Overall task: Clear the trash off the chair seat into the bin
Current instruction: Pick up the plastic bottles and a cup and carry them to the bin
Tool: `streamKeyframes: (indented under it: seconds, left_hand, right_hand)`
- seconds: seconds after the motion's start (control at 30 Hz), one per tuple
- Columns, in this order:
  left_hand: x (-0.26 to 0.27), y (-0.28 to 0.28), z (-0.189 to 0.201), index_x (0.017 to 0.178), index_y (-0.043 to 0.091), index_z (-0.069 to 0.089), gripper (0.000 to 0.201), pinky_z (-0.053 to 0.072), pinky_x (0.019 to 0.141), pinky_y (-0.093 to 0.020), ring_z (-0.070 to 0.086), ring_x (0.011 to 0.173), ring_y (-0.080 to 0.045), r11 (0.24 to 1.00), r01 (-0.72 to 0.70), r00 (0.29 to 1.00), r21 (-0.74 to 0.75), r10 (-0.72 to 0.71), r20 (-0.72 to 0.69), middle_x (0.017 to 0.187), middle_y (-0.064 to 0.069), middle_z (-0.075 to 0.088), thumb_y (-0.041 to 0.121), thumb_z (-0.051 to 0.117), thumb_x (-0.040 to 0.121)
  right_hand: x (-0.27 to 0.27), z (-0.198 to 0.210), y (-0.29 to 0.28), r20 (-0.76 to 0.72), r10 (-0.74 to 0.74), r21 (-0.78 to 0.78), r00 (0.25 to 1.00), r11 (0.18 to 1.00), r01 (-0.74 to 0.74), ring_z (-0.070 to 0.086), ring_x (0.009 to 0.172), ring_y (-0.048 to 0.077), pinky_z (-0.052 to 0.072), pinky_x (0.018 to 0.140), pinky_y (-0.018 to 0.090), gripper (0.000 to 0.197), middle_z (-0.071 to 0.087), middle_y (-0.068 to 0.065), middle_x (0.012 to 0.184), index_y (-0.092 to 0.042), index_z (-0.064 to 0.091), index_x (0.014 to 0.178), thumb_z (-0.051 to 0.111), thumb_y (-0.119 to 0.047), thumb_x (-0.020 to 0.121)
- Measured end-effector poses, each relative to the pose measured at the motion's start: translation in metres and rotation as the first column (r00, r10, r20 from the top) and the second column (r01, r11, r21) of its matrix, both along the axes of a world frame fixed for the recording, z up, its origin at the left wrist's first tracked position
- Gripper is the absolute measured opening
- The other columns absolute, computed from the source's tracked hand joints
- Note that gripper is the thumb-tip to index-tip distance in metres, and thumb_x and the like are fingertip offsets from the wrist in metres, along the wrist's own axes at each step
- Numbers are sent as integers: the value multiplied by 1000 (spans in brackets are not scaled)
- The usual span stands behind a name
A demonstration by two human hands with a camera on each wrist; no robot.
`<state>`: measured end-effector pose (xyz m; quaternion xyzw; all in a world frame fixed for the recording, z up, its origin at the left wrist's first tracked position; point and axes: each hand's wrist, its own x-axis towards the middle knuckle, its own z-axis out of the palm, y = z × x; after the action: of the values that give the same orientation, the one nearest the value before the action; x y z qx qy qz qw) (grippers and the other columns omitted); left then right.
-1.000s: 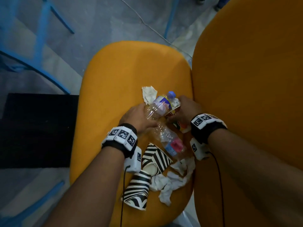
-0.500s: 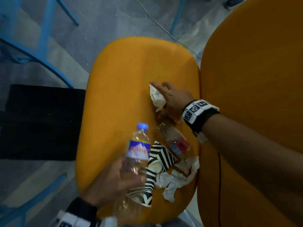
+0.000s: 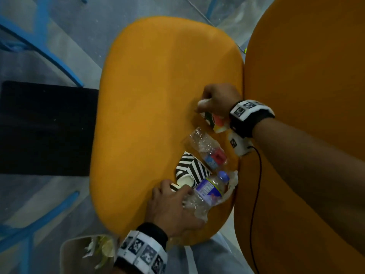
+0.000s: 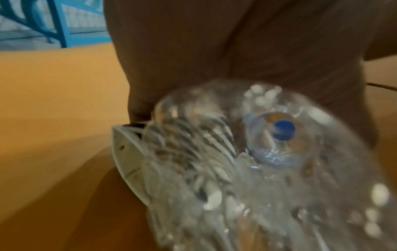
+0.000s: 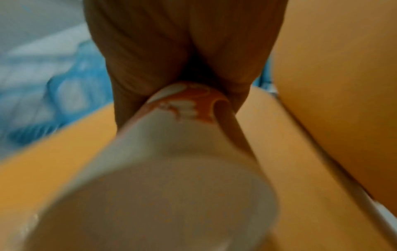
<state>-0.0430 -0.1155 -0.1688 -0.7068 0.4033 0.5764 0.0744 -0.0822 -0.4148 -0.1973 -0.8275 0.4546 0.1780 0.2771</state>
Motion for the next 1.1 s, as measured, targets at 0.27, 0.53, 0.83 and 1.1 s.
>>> streamKeyframes:
  seconds: [0.27, 0.53, 0.83, 1.1]
  left_hand:
    - [8, -10, 0, 125, 41, 34, 89, 48, 100, -42, 42, 126, -29, 996, 25, 999, -89, -23, 27, 141, -2, 27, 60, 83, 53]
    - [-25, -2, -1, 133, 46, 26, 93, 44, 100, -50, 34, 129, -40, 989, 148, 965, 31, -151, 214, 143, -10, 24, 57, 82, 59]
    - [7, 2, 0, 120, 46, 33, 85, 58, 79, -34, 50, 102, -25, 994, 81, 995, -71, -85, -59, 122, -2, 23, 44, 86, 54]
    - [56, -2, 1, 117, 45, 44, 80, 61, 81, -37, 71, 103, -24, 930, -365, 774, -41, 279, -569, 124, -5, 64, 37, 90, 52]
  right_hand:
    - [-68, 62, 29, 127, -590, 435, 797, 755, 490, 69, 85, 20, 53, 65, 30, 31, 70, 2, 104, -20, 61, 109, 78, -29, 85]
    - [-85, 41, 95, -128, -353, 466, 927, 804, 370, 61, 89, 16, 49, 66, 24, 90, 58, 11, 139, -15, 38, 150, 86, -31, 75]
    - [-69, 12, 98, -336, -187, 318, 923, 900, 298, 66, 104, 29, 61, 88, 43, 77, 68, 9, 119, -9, 63, 121, 89, -52, 63]
    - [-82, 7, 96, -263, -261, 362, 929, 865, 346, 61, 96, 27, 52, 77, 33, 74, 66, 13, 126, -11, 58, 127, 85, -48, 69]
